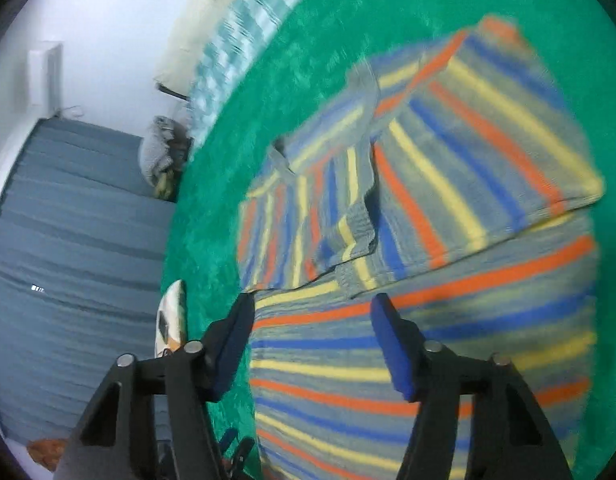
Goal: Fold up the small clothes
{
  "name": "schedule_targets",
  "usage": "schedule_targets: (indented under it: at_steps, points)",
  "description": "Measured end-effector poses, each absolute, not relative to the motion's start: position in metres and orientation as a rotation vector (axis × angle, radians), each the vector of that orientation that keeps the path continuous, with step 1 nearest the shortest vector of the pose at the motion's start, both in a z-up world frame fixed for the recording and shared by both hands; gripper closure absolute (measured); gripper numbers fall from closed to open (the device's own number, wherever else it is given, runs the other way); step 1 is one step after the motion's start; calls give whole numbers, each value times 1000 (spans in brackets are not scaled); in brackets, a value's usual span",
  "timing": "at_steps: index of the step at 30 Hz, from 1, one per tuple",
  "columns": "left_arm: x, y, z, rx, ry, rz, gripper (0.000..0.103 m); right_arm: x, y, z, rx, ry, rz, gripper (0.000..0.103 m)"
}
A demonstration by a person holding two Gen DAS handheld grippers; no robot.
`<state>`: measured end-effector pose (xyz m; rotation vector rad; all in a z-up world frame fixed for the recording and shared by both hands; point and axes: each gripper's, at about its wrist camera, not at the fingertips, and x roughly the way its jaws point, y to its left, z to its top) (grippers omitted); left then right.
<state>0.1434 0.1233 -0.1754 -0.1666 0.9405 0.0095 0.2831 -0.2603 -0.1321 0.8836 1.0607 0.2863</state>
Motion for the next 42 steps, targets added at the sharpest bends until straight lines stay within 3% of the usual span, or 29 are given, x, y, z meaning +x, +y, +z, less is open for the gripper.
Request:
schedule_targets:
  at_steps: [5, 9, 16, 21, 22, 24, 26, 35, 42]
  points:
    - [146, 136, -177, -225, 951, 18, 11, 310, -249, -165, 894, 1097, 186, 64]
    - [147, 141, -178, -257, 961, 19, 11, 319, -253, -184, 916, 1097, 106, 96]
    - [148, 139, -178, -254, 968, 5, 11, 299, -242, -160, 836, 1018, 121, 99]
    - [148, 129, -178, -180, 968, 7, 11, 304, -247, -182, 852, 1081, 69, 92]
    - [146, 128, -177, -174, 965, 3, 11, 302, -248, -180, 858, 1074, 74, 87]
    - [144, 130, -176, -171, 960, -3, 10, 292, -249, -173, 849, 1061, 90, 56]
    - [143, 131, -175, -170, 957, 2, 11, 275, -248, -160, 808, 1040, 115, 49]
    - [140, 125, -171, -145, 948, -24, 11, 134, -281, -115, 307, 902, 28, 41]
    - [140, 113, -175, -99, 959, -40, 10, 51, -329, -119, 352, 864, -135, 35]
